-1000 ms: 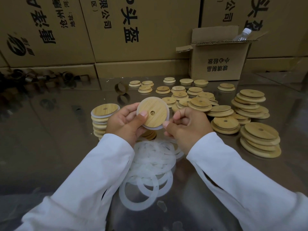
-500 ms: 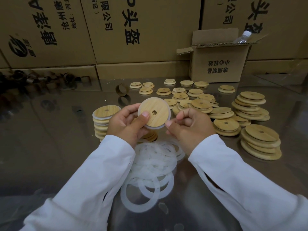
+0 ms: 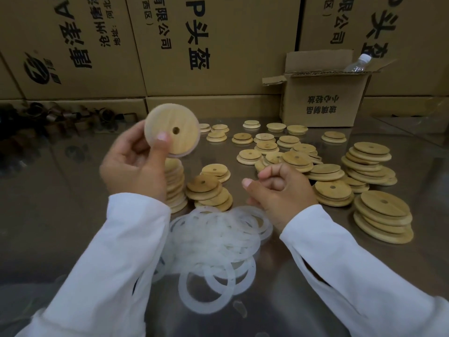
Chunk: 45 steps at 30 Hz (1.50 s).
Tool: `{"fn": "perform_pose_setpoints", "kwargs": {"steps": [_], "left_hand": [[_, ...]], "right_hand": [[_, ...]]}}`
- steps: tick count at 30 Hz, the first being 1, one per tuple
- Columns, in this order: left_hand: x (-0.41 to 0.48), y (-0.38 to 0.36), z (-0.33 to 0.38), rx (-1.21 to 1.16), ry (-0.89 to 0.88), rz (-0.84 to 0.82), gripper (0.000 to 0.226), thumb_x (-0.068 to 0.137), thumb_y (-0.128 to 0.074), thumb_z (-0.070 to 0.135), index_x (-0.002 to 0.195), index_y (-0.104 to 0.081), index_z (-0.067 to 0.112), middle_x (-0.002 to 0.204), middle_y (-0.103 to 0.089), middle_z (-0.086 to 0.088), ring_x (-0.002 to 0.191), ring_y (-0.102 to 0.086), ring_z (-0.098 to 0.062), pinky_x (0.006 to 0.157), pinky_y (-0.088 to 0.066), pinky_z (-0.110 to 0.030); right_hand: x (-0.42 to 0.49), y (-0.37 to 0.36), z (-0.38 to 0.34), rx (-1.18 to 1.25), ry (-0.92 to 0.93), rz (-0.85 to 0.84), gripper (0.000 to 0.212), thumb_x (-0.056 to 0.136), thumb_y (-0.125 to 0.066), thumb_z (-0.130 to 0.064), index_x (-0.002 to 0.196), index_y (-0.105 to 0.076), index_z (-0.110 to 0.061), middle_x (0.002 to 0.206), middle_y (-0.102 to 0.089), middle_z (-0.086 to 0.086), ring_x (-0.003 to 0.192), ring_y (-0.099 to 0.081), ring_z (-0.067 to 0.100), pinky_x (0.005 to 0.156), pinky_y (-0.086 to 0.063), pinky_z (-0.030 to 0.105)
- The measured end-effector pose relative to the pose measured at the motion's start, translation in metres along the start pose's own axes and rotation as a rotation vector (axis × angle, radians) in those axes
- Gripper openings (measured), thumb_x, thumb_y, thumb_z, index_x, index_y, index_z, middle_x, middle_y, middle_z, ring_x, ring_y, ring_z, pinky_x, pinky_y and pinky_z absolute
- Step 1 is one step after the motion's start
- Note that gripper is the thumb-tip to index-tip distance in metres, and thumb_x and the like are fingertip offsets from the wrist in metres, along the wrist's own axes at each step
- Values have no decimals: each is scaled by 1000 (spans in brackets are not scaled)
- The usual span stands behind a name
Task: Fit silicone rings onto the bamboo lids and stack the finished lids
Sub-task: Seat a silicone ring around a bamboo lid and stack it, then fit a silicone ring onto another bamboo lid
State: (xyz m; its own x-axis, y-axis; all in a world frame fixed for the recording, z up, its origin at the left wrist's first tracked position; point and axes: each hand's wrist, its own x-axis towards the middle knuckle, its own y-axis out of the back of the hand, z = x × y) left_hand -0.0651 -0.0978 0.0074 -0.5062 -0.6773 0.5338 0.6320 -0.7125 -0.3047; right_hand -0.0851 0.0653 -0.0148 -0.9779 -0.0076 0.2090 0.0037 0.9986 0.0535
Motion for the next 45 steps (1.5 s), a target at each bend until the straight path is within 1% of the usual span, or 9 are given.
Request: {"fn": "perform_pose_setpoints", "kwargs": {"steps": [7, 13, 18, 22, 25, 28, 33, 37, 45], "left_hand": [[12, 3, -10, 41, 216, 242, 34, 78, -71, 13, 111, -63, 12, 77, -63, 11, 62, -63, 5, 53, -47, -6], [15, 6, -28, 171, 312, 255, 29, 77, -72, 20, 105, -63, 16, 93, -65, -3, 75, -62, -10, 57, -45, -15], [18, 8, -40, 232, 322, 266, 24, 77, -71, 28, 96, -56, 26, 117, -58, -8, 105, -58, -23, 80, -47, -28], [10, 4, -26, 305, 136, 268, 21, 84, -63, 27, 98, -48, 25, 117, -48, 4, 116, -48, -19, 89, -39, -22], [-3, -1, -8, 256, -202, 172, 17, 85, -56, 16, 97, -46, 22, 103, -48, 1, 98, -51, -12, 82, -37, -12], [-19, -8, 1, 121, -331, 1, 19, 84, -53, 10, 92, -49, 26, 81, -54, 10, 74, -56, -13, 70, -45, -21], [-33, -12, -8, 131, -294, -235, 16, 82, -52, 13, 84, -49, 28, 54, -52, 0, 49, -52, -20, 50, -46, -33], [-35, -11, -16, 120, -149, -379, 12, 77, -52, 12, 75, -53, 24, 49, -49, -1, 47, -48, -14, 50, -43, -28], [-40, -14, -17, 103, -25, -578, 6, 76, -54, 15, 75, -59, 19, 49, -48, -1, 50, -46, -16, 48, -40, -31]], "right_hand": [[0, -1, 2, -80, -14, -21, 23, 77, -72, -15, 78, -50, -22, 65, -62, -1, 50, -61, 4, 56, -43, 19], [0, 0, 2, -68, -38, 5, 21, 79, -71, -13, 79, -51, -20, 67, -61, 2, 43, -58, 0, 55, -43, 21], [0, 1, 3, -104, -47, 9, 18, 80, -69, -16, 80, -52, -21, 69, -63, 2, 44, -58, 0, 54, -42, 20], [-2, -2, 6, -201, 13, -5, 19, 81, -68, -18, 77, -51, -25, 70, -62, -1, 66, -64, 12, 62, -46, 24], [-2, -9, 9, -315, 129, -39, 19, 81, -66, -17, 77, -51, -28, 72, -59, -8, 64, -56, 1, 59, -45, 11], [4, -19, 11, -394, 224, -95, 15, 82, -65, -18, 87, -55, -29, 88, -59, -10, 79, -53, -2, 63, -38, 6], [22, -48, 7, -533, 303, -142, 24, 83, -62, -22, 106, -62, -28, 120, -53, -3, 113, -47, 15, 90, -38, 24], [29, -61, 8, -872, 286, -311, 15, 81, -50, -28, 92, -59, -30, 107, -60, -4, 109, -52, 25, 98, -39, 45], [28, -39, 7, -1003, 248, -217, 13, 81, -55, -28, 73, -45, -27, 85, -45, 1, 100, -53, 29, 82, -36, 37]]}}
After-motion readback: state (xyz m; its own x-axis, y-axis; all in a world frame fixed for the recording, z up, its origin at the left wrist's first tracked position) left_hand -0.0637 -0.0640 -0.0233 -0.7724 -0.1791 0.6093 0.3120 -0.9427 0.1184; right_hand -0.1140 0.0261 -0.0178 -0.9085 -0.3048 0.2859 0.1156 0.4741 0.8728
